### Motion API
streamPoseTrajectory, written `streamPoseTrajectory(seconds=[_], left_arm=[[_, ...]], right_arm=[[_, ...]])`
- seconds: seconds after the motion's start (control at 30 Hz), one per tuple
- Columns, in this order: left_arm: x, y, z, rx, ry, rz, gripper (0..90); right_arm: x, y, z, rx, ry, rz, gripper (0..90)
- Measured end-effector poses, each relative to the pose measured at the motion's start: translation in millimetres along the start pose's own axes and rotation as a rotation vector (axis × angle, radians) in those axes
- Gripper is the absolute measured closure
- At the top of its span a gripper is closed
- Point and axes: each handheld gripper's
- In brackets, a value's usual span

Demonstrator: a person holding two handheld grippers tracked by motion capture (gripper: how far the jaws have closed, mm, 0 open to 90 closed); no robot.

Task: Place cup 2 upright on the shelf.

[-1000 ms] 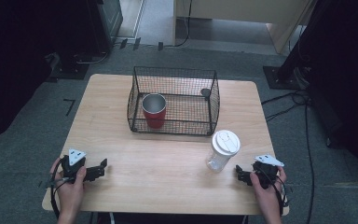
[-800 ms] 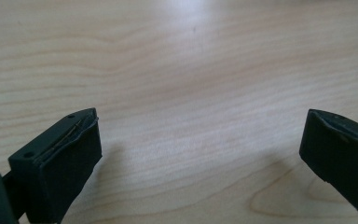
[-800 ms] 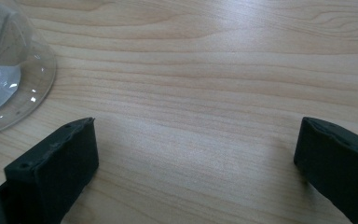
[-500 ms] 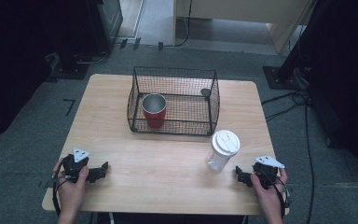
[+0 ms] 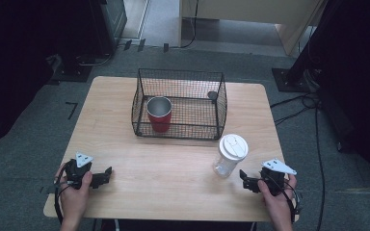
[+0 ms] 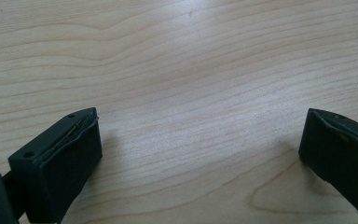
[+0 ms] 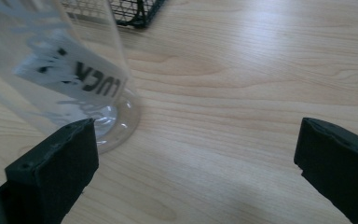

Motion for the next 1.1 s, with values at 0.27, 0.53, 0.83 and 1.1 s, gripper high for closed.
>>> streamPoseTrajectory(seconds=[0.27,0.53,0.83,1.1], left_arm=[[0.1,-0.1,0.1,0.001,-0.002,0.001,0.0],[0.8,-0.1,0.2,-0.001,-0.013,0.012,0.0],[1.1,-0.2,0.3,-0.001,-0.017,0.017,0.0],[1.2,-0.2,0.4,-0.001,-0.021,0.021,0.0]], right_arm=[[-11.1,11.2,-10.7,0.032,0.031,-0.080,0.0],[-24.8,19.9,-23.7,0.075,0.055,-0.141,0.0],[-34.5,17.5,-38.8,0.119,0.072,-0.173,0.0],[-40.9,12.8,-52.0,0.149,0.076,-0.209,0.0]])
Point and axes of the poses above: each handheld gripper's, and its own axes: y roughly backward along the jaws, z roughly out of its underside, x roughly to its right, and after that the axes turned 10 degrees about y, right-handed
